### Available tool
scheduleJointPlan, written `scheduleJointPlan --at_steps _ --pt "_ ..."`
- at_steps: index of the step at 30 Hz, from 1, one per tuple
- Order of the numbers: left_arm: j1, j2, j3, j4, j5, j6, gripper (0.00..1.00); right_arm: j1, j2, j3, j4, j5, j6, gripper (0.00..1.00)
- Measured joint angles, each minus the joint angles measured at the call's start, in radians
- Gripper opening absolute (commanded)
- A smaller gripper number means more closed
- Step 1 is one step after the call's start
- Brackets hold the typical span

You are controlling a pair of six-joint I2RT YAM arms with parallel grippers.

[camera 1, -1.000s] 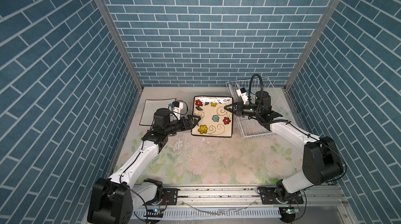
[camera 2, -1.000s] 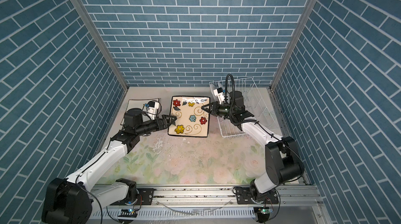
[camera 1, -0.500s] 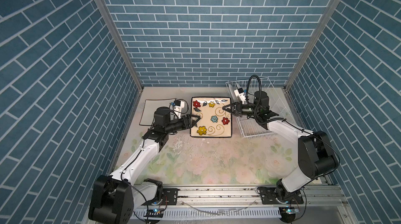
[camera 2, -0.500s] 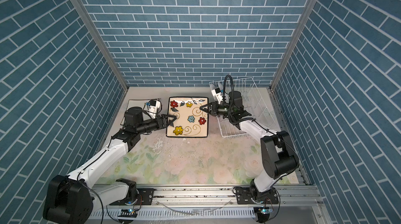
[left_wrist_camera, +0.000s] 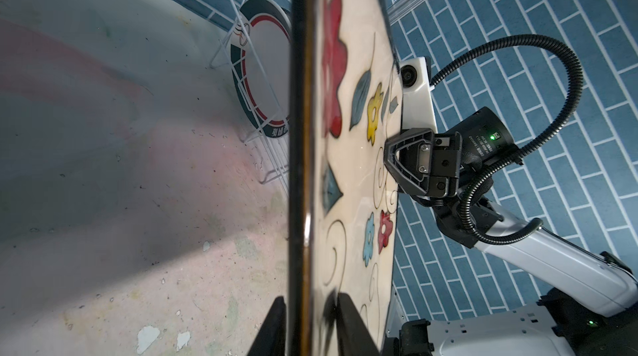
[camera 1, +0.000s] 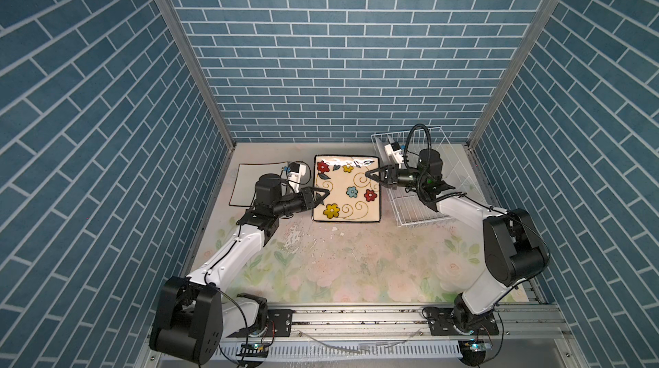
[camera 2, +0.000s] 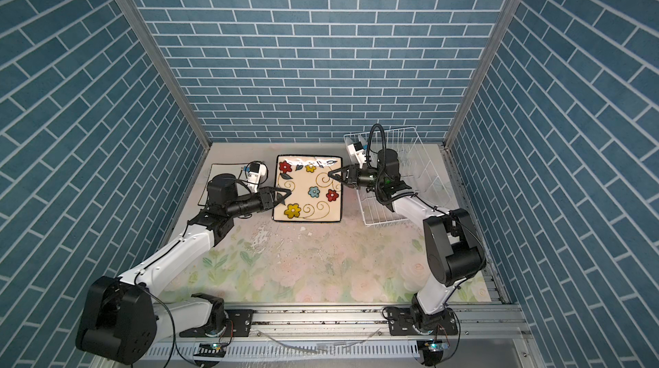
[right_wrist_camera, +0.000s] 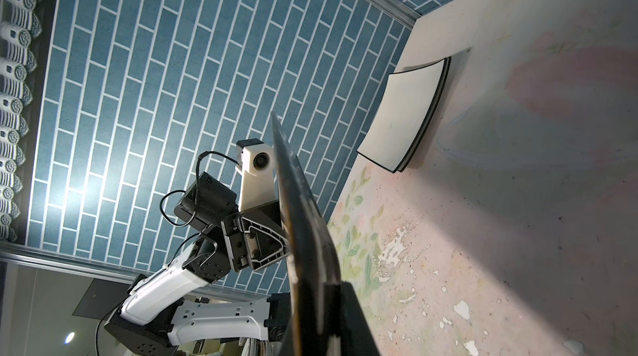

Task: Unload the plates from the dish rack
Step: Place the plate among the plates.

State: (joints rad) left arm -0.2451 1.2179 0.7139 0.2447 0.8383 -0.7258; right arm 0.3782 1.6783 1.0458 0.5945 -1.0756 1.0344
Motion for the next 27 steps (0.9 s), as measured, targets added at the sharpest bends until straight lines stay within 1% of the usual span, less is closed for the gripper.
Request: scheduleJointPlan --at_steps 6,7,10,14,15,16,20,22,27 --pt "0.0 0.0 0.0 0.023 0.016 -0.011 0.18 -0.004 0.008 0.0 0.032 -0.019 0.017 0.0" --pt "0.0 0.0 0.0 0.024 0.019 -0.013 0.15 -0.004 0.008 0.0 0.034 -0.021 0.018 0.0" --pt "0.002 -0.001 0.0 0.033 0.042 -0.026 0.0 -0.008 0.011 0.0 0.042 -0.032 0.04 0.0" --pt "0.005 -0.003 0.002 0.029 0.049 -0.026 0.0 -0.01 0.013 0.0 0.054 -0.04 0.047 0.0" --pt "0.006 -0.005 0.002 0.027 0.05 -0.026 0.0 -0.01 0.013 0.0 0.056 -0.041 0.048 0.01" --pt "0.006 -0.007 0.002 0.026 0.05 -0.026 0.0 -0.01 0.013 0.0 0.057 -0.042 0.05 0.07" --pt "0.013 -0.022 0.002 0.024 0.049 -0.046 0.0 -0.01 0.013 0.0 0.063 -0.045 0.074 0.26" --pt "0.021 -0.027 0.002 0.039 0.051 -0.067 0.0 -0.011 0.013 0.0 0.064 -0.045 0.093 0.32" --pt "0.055 -0.028 -0.01 0.076 0.053 -0.148 0.0 -0.016 0.013 0.0 0.075 -0.044 0.118 0.44"
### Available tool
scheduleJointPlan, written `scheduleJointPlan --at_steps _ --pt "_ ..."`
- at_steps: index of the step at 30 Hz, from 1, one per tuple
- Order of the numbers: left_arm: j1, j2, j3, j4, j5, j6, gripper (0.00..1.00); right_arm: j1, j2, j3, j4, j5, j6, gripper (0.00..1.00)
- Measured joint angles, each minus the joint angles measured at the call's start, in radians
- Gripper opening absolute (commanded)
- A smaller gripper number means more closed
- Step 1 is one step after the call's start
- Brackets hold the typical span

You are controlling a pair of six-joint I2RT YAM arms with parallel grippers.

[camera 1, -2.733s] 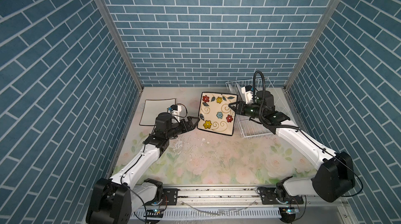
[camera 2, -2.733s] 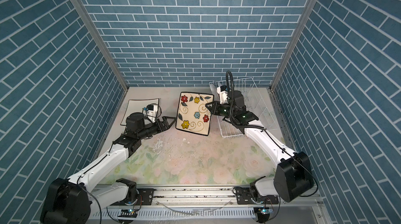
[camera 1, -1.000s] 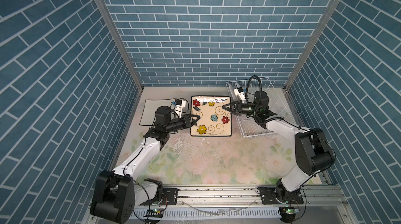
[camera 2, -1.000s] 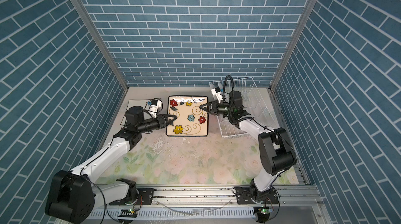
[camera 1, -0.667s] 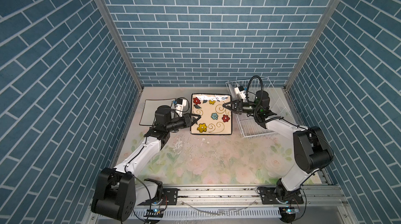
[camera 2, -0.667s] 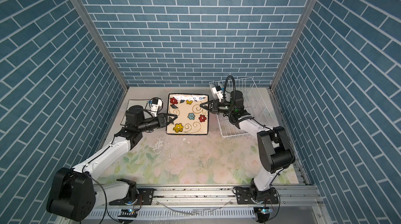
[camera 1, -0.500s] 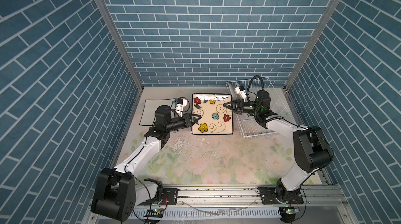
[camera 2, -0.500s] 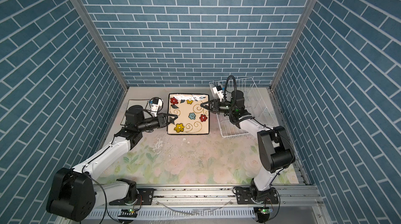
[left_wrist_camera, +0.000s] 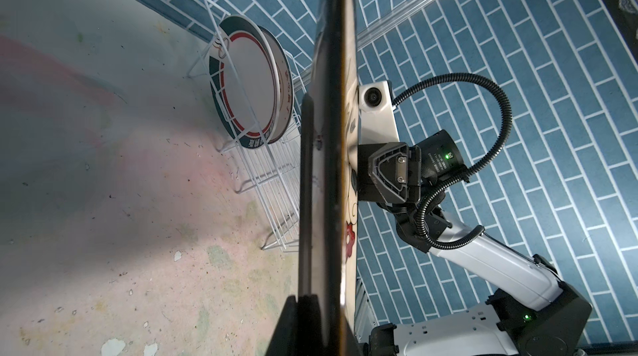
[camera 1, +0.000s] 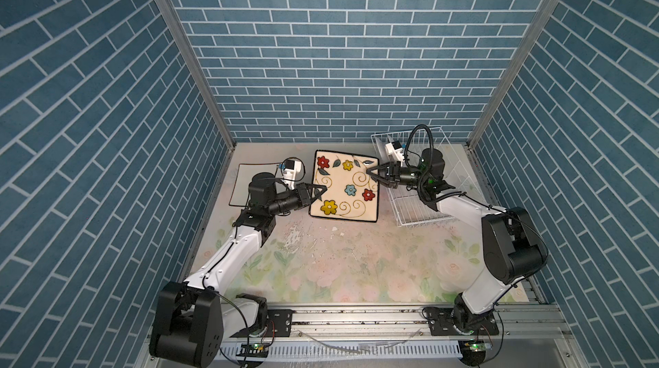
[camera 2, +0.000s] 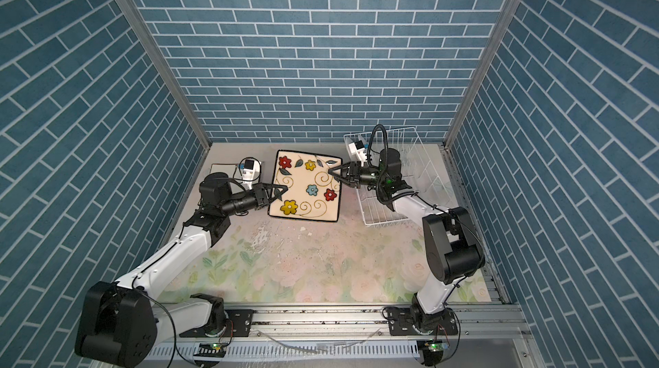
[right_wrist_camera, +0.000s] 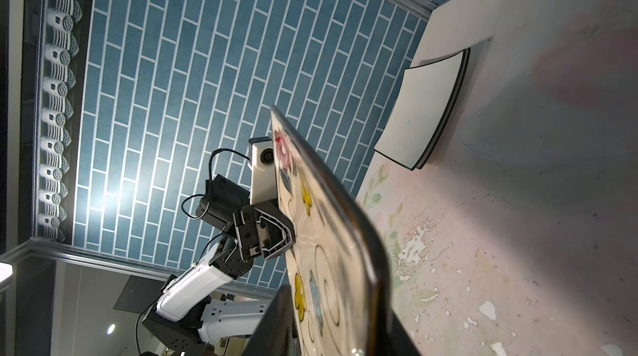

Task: Unload the plates from the dish rack
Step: Place the plate among the plates.

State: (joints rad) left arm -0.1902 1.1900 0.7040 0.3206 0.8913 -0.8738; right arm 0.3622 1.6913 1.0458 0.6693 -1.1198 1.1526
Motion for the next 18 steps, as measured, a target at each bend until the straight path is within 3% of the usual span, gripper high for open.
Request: scheduleJointPlan --at_steps 8,18 --pt "0.046 0.004 -0.045 0.067 0.0 -0.111 0.0 -0.008 0.0 0.0 0.013 0.001 0.02 0.67" --pt "0.107 0.023 -0.083 0.131 -0.013 -0.202 0.0 -0.027 -0.003 0.0 0.026 0.001 0.021 0.78"
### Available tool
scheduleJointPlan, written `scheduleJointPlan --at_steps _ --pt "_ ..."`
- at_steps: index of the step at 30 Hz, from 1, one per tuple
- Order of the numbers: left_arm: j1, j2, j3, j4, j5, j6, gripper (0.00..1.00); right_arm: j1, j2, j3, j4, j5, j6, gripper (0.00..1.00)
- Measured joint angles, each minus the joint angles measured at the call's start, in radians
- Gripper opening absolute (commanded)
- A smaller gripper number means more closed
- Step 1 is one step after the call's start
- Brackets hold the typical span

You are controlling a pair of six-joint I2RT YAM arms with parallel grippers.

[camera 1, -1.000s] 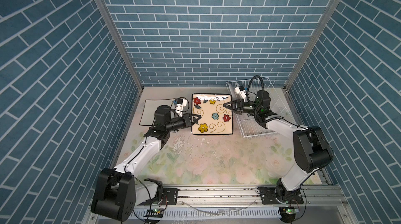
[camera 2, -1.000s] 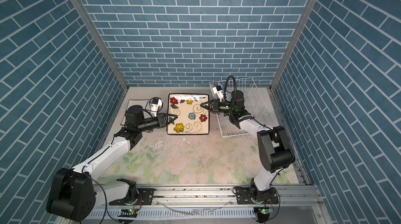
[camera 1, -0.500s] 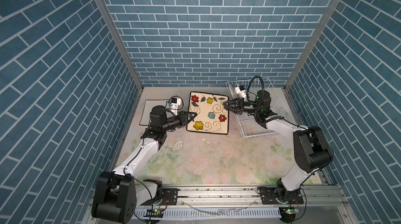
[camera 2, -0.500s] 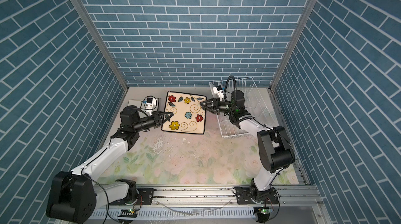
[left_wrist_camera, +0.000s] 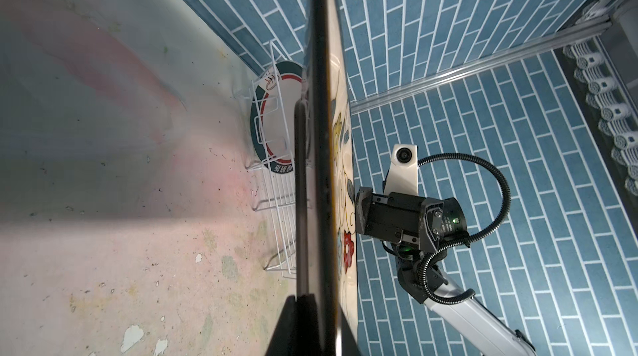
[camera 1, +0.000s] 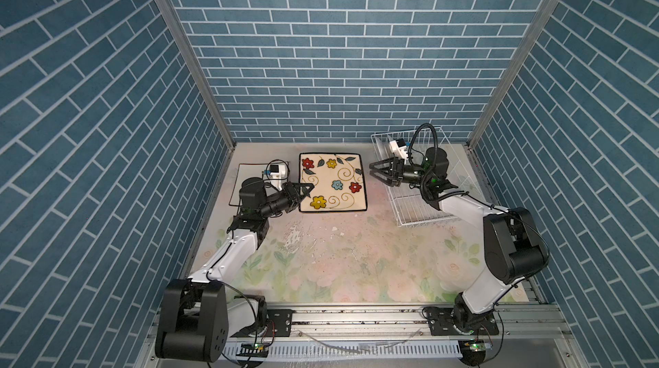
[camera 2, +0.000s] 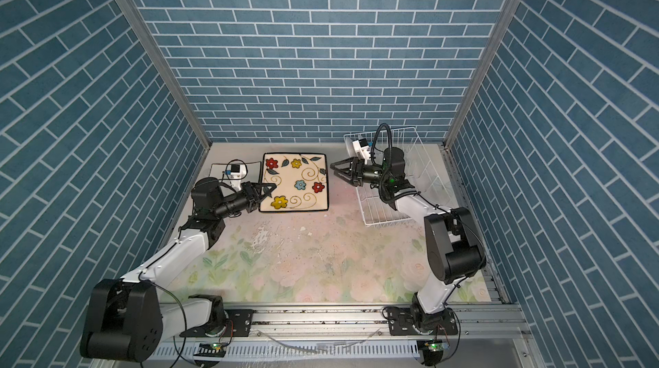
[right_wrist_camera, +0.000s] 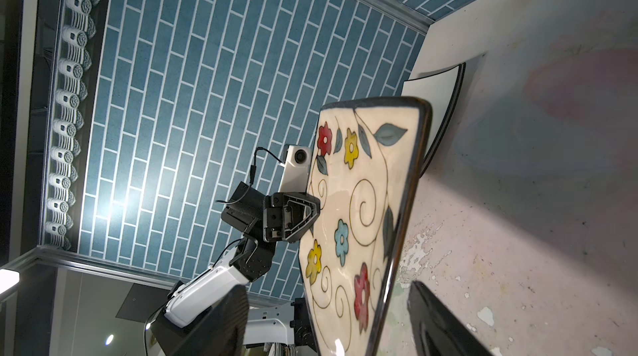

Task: Unload the plates from the dish rack
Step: Place the plate among the plates.

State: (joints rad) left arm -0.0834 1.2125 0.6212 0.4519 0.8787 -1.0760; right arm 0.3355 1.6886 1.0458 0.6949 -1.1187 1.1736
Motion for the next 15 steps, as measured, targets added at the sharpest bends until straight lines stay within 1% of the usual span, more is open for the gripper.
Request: scheduleJointPlan --at_steps 2,6,8,10,15 --pt "0.003 0.015 -0.006 0.033 0.002 -0.029 0.0 -0.003 0.0 0.0 0.0 0.0 0.0 0.81" --pt "0.009 0.038 -0.021 0.111 0.009 -0.089 0.0 -0.01 0.0 0.0 0.0 0.005 0.0 0.91" --pt "0.022 0.039 -0.031 0.132 0.008 -0.106 0.0 -0.014 -0.004 0.0 -0.002 0.007 0.0 0.93" --pt "0.047 0.035 -0.043 0.139 0.0 -0.111 0.0 -0.016 -0.011 0.0 -0.003 0.009 0.0 0.98" --pt "0.117 -0.019 -0.092 0.07 -0.088 -0.079 0.0 -0.021 -0.057 -0.005 -0.041 0.016 -0.013 0.99"
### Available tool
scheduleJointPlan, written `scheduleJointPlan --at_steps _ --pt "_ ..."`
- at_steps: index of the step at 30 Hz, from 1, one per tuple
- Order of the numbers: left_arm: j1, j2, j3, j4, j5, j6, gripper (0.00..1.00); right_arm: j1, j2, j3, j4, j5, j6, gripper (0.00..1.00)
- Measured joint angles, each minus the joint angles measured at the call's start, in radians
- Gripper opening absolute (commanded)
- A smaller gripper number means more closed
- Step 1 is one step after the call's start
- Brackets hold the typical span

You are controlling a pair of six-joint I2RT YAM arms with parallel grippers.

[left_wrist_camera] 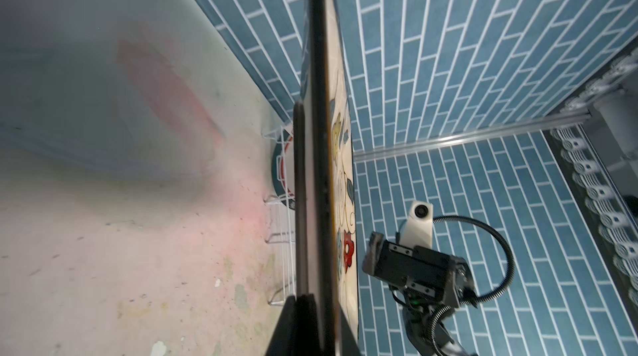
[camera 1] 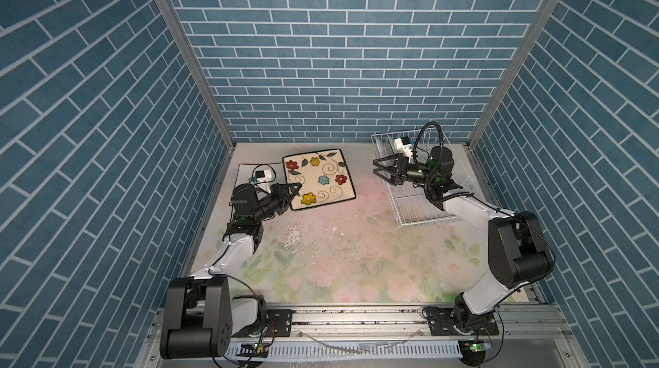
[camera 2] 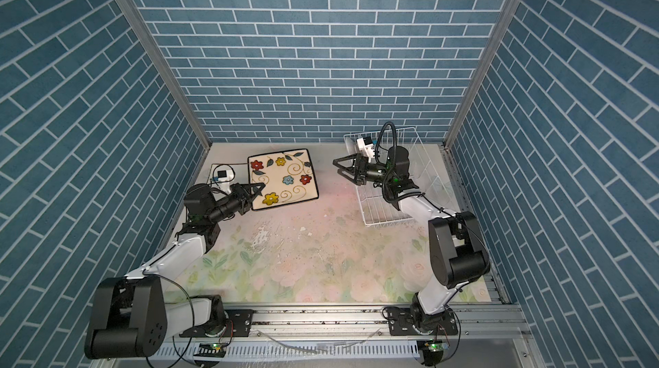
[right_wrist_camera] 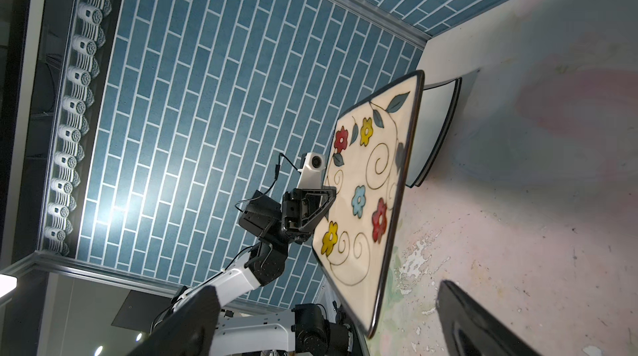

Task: Unload the plates from the dish rack
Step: Place the plate among the plates.

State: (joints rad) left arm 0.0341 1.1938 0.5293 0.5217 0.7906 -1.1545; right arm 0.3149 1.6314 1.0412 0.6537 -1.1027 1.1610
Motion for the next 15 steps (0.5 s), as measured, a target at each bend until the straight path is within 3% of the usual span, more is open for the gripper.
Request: scheduleJointPlan --at_steps 7,15 --pt "0.059 -0.109 -0.016 -0.203 -0.12 0.113 0.0 -0.003 -0.107 -0.001 -0.206 0.03 -0.146 0.99" --pt "0.106 -0.225 -0.08 -0.273 -0.248 0.153 0.0 -0.006 -0.205 -0.001 -0.446 0.104 -0.317 0.99"
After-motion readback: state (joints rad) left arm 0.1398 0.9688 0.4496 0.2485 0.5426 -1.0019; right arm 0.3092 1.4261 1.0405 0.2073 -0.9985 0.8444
